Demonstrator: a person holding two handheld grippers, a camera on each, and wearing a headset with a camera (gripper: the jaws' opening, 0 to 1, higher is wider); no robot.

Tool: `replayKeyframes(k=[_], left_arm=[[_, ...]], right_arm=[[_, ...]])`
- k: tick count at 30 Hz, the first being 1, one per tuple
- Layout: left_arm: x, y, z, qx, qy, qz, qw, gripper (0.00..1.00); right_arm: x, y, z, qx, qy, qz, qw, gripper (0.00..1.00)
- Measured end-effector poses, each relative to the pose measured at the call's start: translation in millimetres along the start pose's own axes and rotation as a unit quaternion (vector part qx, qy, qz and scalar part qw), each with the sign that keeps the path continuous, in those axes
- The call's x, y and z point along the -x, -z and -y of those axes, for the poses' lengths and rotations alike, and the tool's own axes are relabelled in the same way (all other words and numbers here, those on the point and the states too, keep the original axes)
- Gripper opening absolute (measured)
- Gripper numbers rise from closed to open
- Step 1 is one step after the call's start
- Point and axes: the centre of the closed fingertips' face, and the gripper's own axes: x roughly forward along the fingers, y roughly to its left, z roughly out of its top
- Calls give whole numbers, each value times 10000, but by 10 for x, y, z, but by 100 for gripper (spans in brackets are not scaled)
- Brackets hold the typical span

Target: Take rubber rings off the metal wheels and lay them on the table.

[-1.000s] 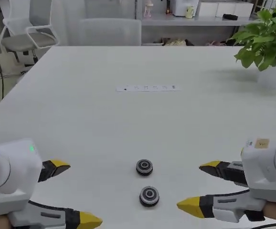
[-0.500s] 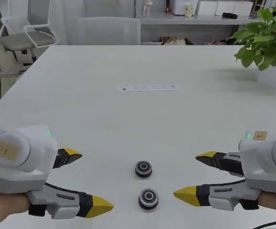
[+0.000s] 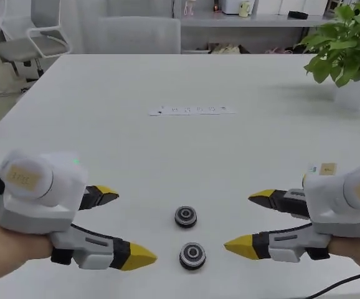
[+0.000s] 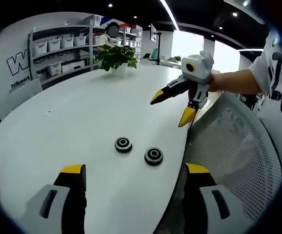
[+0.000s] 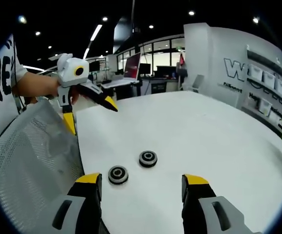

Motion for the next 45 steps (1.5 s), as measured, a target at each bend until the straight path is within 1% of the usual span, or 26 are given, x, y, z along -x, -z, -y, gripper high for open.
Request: replayKeyframes(k=[4,8,9,13,18,22,29,37,41,45], left_arm=[[-67,25,9,-77,55,-65,9999,79],[-128,49,-3,-148,105,-109,9998,73],[-148,52,3,-150,143,-123,9997,73],[-218,55,42,-206,235,-190,9993,73],[-292,46,60,-181,316,-188,9992,71],[-354,58,106,-271,399,-249,9985,69],[-454,44,209,-366,563,-288,9973,64],[-573,9,295,-301,724,-223,9967,56],[-619,10,323,-207,787,-218,9964,53],[-656,14,338,-151,826,-232,9962,49]], right_arm=[[-66,18,-22,124,-116,-5,9999,64],[-126,35,-67,226,-262,-9,9994,63],[-136,39,-76,246,-288,-7,9993,63],[-191,76,-75,296,-361,-63,9989,60],[-246,142,-85,324,-470,-171,9982,57],[-277,172,-100,410,-556,-219,9974,56],[-356,216,-156,414,-731,-281,9961,53],[-421,259,-210,322,-869,-308,9952,51],[-438,302,-248,382,-940,-390,9941,47],[-460,309,-288,412,-1020,-396,9931,45]])
